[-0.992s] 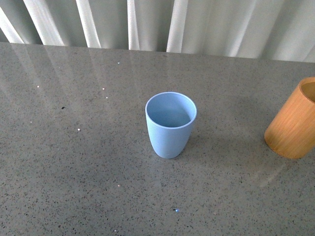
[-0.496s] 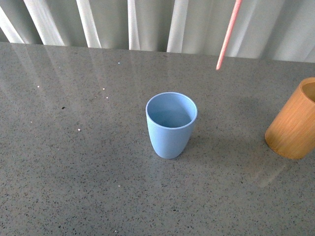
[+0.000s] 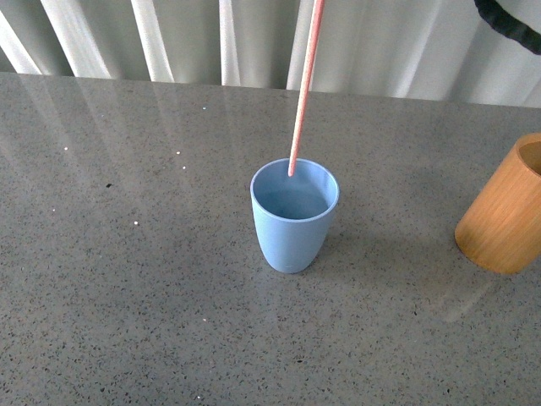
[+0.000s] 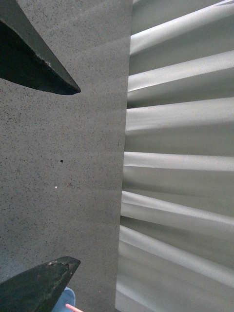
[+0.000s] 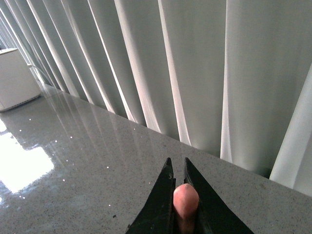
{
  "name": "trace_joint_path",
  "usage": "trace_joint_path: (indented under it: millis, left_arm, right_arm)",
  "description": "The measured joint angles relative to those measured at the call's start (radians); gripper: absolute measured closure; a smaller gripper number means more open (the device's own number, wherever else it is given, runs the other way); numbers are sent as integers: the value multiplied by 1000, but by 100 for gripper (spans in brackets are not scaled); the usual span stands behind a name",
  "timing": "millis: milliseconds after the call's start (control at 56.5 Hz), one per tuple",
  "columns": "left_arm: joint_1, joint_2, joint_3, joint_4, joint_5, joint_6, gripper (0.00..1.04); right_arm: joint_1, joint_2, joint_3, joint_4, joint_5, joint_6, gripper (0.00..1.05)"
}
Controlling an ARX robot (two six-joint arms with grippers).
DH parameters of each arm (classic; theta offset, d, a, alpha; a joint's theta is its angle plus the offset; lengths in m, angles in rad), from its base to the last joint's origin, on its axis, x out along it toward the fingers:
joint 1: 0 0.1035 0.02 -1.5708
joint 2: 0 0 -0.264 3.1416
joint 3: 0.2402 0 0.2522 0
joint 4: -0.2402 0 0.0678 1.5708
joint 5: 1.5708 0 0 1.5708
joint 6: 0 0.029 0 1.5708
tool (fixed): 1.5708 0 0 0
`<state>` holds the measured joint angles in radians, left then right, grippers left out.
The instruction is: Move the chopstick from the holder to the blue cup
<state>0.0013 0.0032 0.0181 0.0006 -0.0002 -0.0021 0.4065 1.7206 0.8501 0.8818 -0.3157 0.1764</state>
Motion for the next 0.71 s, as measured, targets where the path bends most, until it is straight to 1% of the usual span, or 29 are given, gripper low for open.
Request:
trace_joint_path:
  millis: [602, 620, 708]
  left_arm:
    - [0, 0, 0, 0, 0, 0, 7]
    - [0, 0, 0, 0, 0, 0, 7]
    - [0, 0, 0, 0, 0, 0, 7]
  right_arm:
    - [13, 53, 3, -17, 3, 8, 103]
    - [14, 53, 3, -17, 3, 6, 102]
    - [14, 54, 1, -18, 3, 4, 87]
